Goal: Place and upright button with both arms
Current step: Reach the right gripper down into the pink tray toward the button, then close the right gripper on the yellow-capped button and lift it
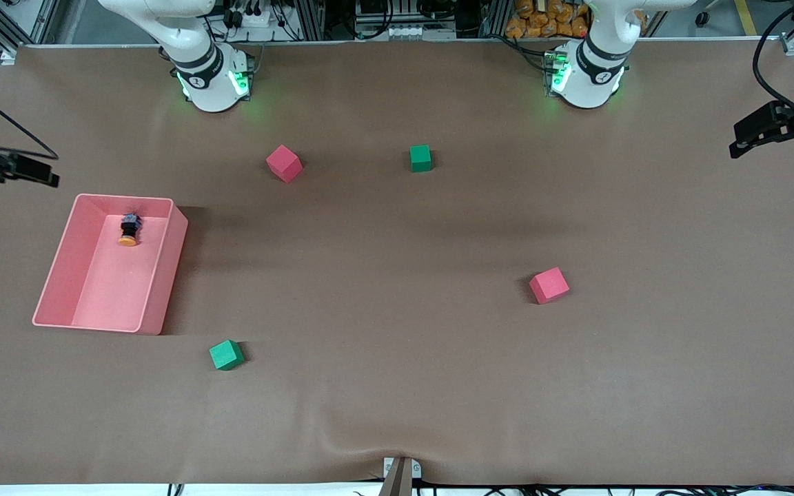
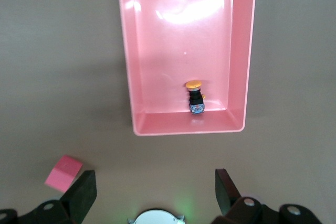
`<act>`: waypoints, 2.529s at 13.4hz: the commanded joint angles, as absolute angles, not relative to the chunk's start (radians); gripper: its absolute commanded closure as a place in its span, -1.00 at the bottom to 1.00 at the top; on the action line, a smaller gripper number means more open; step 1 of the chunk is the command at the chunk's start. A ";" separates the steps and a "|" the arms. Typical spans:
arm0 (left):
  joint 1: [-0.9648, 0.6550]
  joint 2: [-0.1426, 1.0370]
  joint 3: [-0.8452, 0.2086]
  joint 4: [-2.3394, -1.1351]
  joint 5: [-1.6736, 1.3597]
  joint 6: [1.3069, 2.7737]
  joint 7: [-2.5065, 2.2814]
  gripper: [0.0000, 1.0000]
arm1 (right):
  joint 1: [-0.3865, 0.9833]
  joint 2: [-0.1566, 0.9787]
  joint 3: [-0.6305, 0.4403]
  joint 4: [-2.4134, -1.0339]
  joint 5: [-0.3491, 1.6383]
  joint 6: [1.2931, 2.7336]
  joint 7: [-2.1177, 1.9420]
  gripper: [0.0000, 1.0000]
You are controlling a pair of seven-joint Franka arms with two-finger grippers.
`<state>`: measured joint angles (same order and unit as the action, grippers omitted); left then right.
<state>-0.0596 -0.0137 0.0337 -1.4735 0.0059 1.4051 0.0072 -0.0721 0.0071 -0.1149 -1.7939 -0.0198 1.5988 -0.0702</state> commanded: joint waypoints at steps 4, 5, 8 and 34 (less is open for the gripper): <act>-0.052 -0.012 0.034 -1.468 -0.005 1.404 0.029 -1.00 | -0.187 0.165 -0.104 -2.008 -0.046 1.985 -0.208 -1.00; -0.052 -0.014 0.034 -1.468 -0.005 1.404 0.031 -1.00 | -0.205 0.220 -0.106 -2.009 -0.046 2.018 -0.245 -1.00; -0.052 -0.014 0.034 -1.468 -0.002 1.404 0.031 -1.00 | -0.227 0.310 -0.104 -2.038 -0.044 2.113 -0.281 -1.00; -0.052 -0.012 0.034 -1.468 -0.008 1.404 0.031 -1.00 | -0.253 0.367 -0.100 -2.269 -0.040 2.321 -0.334 -0.40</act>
<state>-0.0588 -0.0136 0.0332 -1.4744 0.0058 1.4051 0.0072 -0.2321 0.3585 -0.1109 -2.2639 -0.0350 2.3071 -0.3184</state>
